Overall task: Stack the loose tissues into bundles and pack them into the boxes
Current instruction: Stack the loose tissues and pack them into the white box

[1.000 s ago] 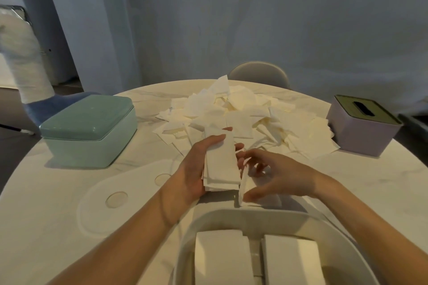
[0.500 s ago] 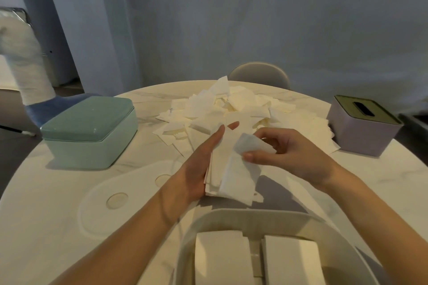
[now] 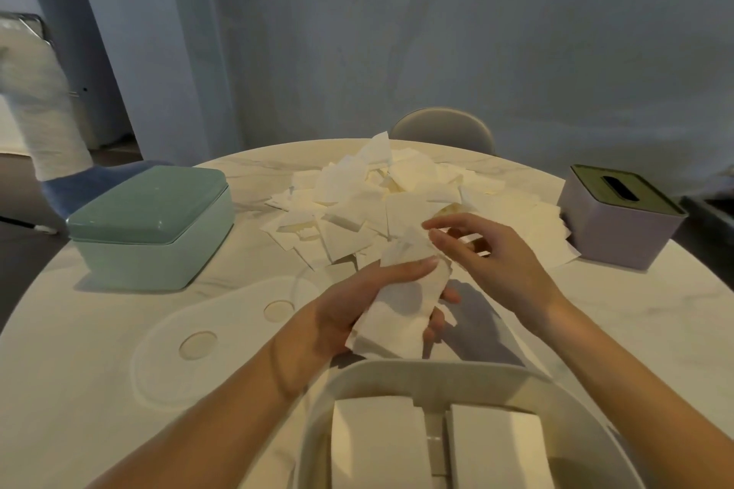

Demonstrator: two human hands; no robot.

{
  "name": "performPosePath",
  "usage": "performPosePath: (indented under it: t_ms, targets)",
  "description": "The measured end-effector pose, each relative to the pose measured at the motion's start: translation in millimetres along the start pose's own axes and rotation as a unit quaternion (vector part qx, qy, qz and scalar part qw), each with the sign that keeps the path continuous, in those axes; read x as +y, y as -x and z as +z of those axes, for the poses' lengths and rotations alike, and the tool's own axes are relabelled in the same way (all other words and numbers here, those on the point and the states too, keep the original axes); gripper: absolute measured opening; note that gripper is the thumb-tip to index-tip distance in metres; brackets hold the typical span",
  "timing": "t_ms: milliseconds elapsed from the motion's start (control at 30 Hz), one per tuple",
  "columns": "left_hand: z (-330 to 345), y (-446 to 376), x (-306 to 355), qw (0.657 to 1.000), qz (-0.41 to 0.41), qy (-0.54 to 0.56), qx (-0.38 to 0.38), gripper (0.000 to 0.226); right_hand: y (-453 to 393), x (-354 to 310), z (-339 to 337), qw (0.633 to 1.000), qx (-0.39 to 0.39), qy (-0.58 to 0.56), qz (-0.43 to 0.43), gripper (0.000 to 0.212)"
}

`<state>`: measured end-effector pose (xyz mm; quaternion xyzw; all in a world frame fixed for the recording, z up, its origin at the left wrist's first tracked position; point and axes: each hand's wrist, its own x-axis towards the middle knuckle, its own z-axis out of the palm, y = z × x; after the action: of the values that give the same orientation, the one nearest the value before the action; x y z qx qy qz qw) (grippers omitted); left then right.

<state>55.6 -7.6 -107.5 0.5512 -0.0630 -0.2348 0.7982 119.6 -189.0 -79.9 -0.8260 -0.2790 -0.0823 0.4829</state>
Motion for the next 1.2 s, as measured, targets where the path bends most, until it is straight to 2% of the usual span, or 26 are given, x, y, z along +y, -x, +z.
performPosePath:
  t_ms: [100, 167, 333, 400, 467, 533, 633, 667, 733, 800, 867, 967, 1033, 1133, 1200]
  targets:
    - [0.3, 1.0, 0.8, 0.999, -0.009, -0.05, -0.008, 0.051, -0.9, 3.6, 0.3, 0.997, -0.043, -0.048, 0.033, 0.01]
    - [-1.0, 0.2, 1.2, 0.999, -0.022, -0.041, -0.013, 0.045, -2.5, 6.3, -1.2, 0.994, -0.039, -0.083, 0.056, 0.008]
    - [-7.2, -3.0, -1.7, 0.996, -0.075, 0.011, -0.041, 0.041, -5.9, 6.6, -8.1, 0.992, 0.094, -0.074, 0.035, 0.012]
    - [-7.4, -3.0, -2.6, 0.996, -0.074, 0.031, -0.026, 0.043, -6.7, 3.5, -13.6, 0.98, 0.163, -0.105, 0.037, 0.017]
    - [-7.0, -3.6, -2.6, 0.997, -0.055, 0.062, 0.004, 0.052, -7.0, -4.0, -18.6, 0.972, 0.192, -0.134, 0.033, 0.021]
    - [-6.1, -6.0, -1.9, 0.994, -0.01, 0.1, 0.039, 0.053, -3.9, -15.3, -21.0, 0.975, 0.146, -0.168, 0.013, 0.027]
    - [-1.2, -6.6, -0.3, 0.99, 0.041, 0.116, 0.061, 0.047, 3.8, -31.5, -21.9, 0.945, -0.025, -0.325, -0.006, 0.025]
    - [-1.4, -7.4, -1.0, 0.991, 0.051, 0.102, 0.065, 0.047, 6.7, -33.8, -19.7, 0.937, -0.066, -0.343, -0.004, 0.024]
    - [-1.9, -7.4, -1.9, 0.992, 0.059, 0.089, 0.059, 0.053, 9.8, -30.5, -10.8, 0.957, -0.099, -0.274, -0.008, 0.024]
    - [-1.7, -7.4, -1.9, 0.993, 0.056, 0.094, 0.036, 0.063, 9.8, -21.8, 0.8, 0.985, -0.078, -0.151, -0.01, 0.021]
    - [2.0, -5.0, -0.5, 0.993, 0.038, 0.105, 0.025, 0.073, 8.7, -13.6, 9.2, 0.997, -0.044, -0.062, -0.009, 0.01]
    - [10.6, -0.2, 2.9, 0.995, 0.04, 0.086, 0.027, 0.066, 8.5, -1.7, 16.5, 0.999, -0.002, -0.014, -0.032, 0.006]
    - [13.1, 0.5, 4.3, 0.995, 0.05, 0.069, 0.052, 0.061, 8.8, 0.6, 17.0, 0.999, 0.0, 0.007, -0.046, 0.016]
    - [11.3, -0.5, 7.8, 0.996, 0.048, 0.046, 0.056, 0.067, 8.6, -1.0, 9.8, 0.994, -0.1, 0.022, -0.025, 0.054]
    - [9.3, -1.1, 8.1, 0.998, 0.04, 0.023, 0.051, 0.071, 9.2, -2.6, 5.5, 0.986, -0.168, 0.013, -0.012, 0.054]
